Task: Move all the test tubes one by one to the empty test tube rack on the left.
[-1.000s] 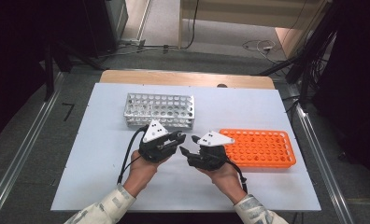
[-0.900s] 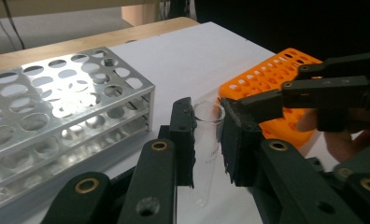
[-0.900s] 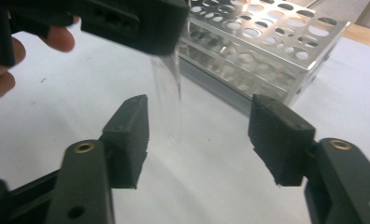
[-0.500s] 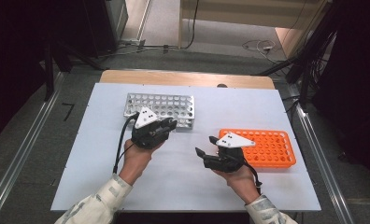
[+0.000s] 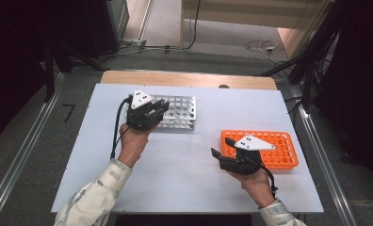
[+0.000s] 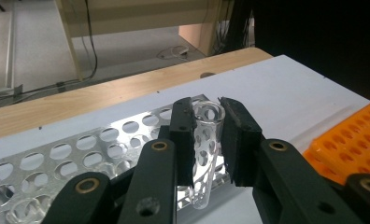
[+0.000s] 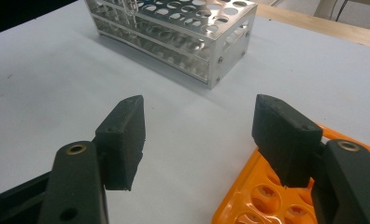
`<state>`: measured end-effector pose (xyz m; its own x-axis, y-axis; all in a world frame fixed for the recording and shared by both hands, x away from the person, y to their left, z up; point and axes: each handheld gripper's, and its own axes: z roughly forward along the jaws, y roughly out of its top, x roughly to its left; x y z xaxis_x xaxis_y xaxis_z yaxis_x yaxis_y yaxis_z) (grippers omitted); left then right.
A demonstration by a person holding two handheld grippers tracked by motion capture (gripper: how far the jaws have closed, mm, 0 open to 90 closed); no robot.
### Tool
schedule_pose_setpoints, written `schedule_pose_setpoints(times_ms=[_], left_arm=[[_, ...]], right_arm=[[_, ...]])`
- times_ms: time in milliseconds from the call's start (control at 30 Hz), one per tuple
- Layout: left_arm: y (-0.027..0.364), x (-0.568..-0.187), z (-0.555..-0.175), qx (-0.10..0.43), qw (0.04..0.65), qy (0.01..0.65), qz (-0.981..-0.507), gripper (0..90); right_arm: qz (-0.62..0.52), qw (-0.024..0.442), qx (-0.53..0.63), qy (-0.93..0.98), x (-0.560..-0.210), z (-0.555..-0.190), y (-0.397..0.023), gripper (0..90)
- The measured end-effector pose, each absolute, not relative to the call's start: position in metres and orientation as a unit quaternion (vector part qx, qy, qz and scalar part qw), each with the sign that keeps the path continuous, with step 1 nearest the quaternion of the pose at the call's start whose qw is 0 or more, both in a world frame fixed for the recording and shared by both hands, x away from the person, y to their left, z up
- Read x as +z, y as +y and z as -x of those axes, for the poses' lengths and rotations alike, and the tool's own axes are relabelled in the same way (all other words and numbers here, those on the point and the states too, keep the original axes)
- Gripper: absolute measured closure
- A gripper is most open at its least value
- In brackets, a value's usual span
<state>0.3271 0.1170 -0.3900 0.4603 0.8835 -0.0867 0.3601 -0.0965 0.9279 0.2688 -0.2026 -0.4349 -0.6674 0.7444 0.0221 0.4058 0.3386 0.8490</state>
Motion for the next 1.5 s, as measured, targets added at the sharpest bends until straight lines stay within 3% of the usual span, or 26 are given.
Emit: schedule_pose_setpoints(times_ms=[633,1500], left_arm=[[0.133,-0.388,-0.347,0.288,0.490,0.476,-0.671,75.4],[0.128,-0.404,-0.347,0.329,0.459,0.471,-0.678,75.4]], right_arm=[[-0.365,0.193,0.448,0.793,-0.435,-0.270,-0.205,33.8],[-0.365,0.193,0.449,0.792,-0.435,-0.270,-0.206,34.2]])
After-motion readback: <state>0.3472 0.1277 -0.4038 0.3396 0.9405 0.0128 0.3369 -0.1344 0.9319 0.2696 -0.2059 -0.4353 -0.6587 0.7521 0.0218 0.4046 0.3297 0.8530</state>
